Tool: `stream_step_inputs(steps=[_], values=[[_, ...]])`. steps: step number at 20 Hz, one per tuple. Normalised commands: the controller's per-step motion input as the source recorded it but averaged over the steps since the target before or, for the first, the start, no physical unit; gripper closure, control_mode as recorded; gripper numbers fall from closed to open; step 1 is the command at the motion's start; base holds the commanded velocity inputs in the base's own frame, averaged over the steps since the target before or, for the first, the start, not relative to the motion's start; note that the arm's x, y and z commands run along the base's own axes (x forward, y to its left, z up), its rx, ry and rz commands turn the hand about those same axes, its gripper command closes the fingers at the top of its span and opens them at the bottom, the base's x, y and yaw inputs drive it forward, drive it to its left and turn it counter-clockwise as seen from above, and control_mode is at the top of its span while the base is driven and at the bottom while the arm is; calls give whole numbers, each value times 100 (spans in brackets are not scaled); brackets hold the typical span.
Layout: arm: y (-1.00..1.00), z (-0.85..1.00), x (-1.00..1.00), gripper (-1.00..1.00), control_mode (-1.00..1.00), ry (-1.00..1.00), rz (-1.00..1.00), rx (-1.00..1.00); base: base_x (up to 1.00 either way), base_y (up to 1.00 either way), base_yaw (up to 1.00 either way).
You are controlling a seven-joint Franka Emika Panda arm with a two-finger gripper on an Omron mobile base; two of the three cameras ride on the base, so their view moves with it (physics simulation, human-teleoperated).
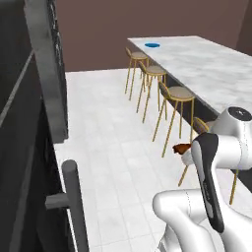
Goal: Take the chicken drumstick from the fridge and place it on the digital scale on the counter by the fridge. Wait a few seconds for a reading, then move it to the plate on the dining counter.
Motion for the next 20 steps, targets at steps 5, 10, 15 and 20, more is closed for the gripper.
stream_step_inputs(steps=[5,10,15,20], values=[[0,0,0,100,100,0,0,0,100,59,-33],[0,0,0,100,100,0,0,0,100,62,-30],[0,0,0,100,100,0,0,0,100,71,-25],[0,0,0,100,100,0,0,0,100,55,-14]])
